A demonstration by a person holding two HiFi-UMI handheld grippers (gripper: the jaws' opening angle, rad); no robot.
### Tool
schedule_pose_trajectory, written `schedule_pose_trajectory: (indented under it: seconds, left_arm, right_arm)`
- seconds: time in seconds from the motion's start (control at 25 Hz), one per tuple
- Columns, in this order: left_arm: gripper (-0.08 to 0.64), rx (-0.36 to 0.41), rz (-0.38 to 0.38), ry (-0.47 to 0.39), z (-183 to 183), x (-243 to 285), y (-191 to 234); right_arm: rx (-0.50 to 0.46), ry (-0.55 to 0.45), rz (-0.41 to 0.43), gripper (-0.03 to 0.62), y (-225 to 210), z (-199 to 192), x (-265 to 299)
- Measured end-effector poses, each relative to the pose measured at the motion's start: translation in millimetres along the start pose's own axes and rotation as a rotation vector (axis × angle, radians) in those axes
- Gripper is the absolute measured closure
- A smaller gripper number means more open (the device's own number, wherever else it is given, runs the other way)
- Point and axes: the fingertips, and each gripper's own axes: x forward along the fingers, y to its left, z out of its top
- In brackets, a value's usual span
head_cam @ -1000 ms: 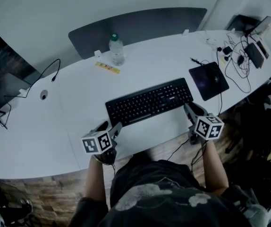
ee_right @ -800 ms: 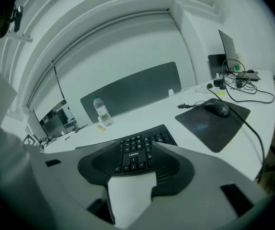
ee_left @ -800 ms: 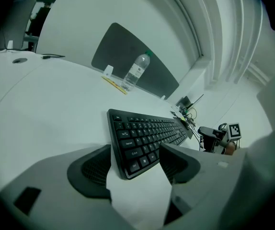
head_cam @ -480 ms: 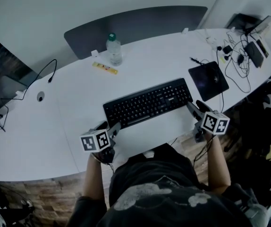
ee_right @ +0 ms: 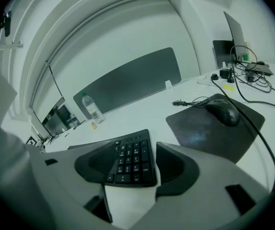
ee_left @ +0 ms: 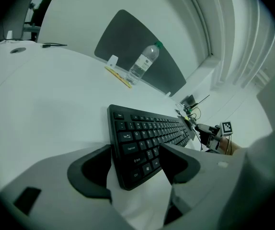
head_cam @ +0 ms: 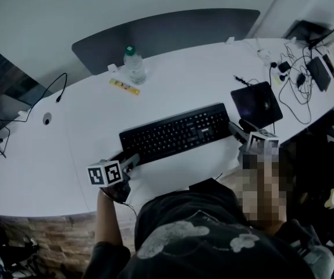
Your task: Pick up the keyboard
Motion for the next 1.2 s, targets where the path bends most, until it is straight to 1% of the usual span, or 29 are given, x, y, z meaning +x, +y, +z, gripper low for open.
schedule_pose_trajectory:
  seconds: [0.16,0.32,0.48,0.6,0.68,0.76,0.88,1.04,1.2]
  left_arm:
    - [0.259,-0.027,0.021,0.001,1,0,2]
    - [0.265,-0.013,0.05,0.008,1,2,4]
    - [0.285,0.007,0.109,0.027,0,4,8]
    - [0.338,-0.006,0.157,0.008,-1,3,13]
    - [0.344,-0.015,0.171,-0.008,1,2,14]
    - [0.345,-0.015,0.183,-0.011,1,2,14]
    - [0.345,-0.018,0.198,-0.002,0,2,15]
    - [0.345,-0.017,0.221,0.018,0,3,16]
    - [0.35,-0.005,0.244,0.036,0,4,16]
  right_arm:
    - [-0.019,0.043,0.017,0.331,-13,7,14]
    - [-0.03,0.102,0.053,0.333,-24,6,25]
    - [-0.054,0.194,0.101,0.333,-35,-2,31]
    - [-0.074,0.269,0.176,0.35,-34,-10,34]
    - [-0.084,0.322,0.241,0.365,-29,-18,38]
    - [-0.097,0.368,0.279,0.368,-27,-26,42]
    - [-0.104,0.415,0.299,0.379,-28,-32,49]
    - [-0.107,0.455,0.33,0.388,-26,-36,54]
    - [-0.124,0.494,0.342,0.408,-28,-37,56]
